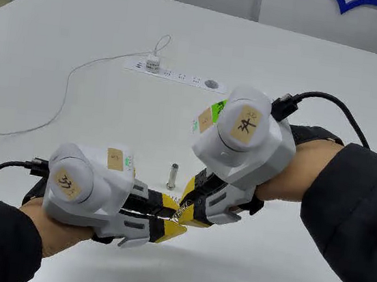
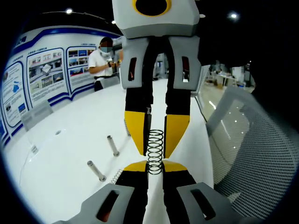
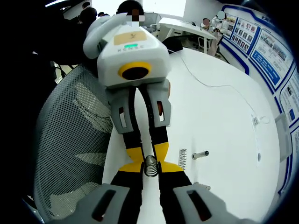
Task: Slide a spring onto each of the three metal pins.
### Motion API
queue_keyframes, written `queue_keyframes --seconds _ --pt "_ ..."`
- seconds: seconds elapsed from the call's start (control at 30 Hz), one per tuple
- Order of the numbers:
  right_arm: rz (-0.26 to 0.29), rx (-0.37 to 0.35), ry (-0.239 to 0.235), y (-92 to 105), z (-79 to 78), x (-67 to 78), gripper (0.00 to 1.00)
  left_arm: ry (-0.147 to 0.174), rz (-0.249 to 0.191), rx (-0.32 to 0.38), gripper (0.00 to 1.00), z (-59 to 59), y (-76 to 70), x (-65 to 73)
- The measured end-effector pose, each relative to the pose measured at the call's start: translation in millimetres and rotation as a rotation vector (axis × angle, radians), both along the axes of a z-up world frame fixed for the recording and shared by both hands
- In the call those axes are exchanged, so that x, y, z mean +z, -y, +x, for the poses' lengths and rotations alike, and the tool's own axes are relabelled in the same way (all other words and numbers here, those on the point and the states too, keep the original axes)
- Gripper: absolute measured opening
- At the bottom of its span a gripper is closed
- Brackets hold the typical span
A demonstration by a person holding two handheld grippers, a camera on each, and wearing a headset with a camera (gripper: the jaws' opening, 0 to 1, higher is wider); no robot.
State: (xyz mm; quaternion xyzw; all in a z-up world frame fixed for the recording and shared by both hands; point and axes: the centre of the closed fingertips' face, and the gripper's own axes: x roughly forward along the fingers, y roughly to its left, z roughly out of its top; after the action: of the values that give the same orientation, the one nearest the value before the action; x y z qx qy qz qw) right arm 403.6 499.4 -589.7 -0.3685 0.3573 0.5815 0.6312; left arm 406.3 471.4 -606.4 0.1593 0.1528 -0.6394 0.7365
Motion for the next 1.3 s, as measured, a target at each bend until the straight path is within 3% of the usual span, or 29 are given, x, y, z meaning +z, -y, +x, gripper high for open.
queue_keyframes --seconds 0.37,0.8,1.3 --pt "-0.009 -0.005 -0.001 -0.3 0.8 -0.6 0.12 -0.010 0.000 0.015 0.12 1.8 -0.8 -0.6" --pt "-0.039 -0.049 0.005 21.2 14.3 2.1 0.12 -0.027 -0.011 0.076 0.28 10.8 -14.0 1.2" --pt "-0.105 -0.158 0.063 68.8 67.6 12.4 0.12 -0.057 -0.024 0.177 0.45 21.0 -43.3 0.4"
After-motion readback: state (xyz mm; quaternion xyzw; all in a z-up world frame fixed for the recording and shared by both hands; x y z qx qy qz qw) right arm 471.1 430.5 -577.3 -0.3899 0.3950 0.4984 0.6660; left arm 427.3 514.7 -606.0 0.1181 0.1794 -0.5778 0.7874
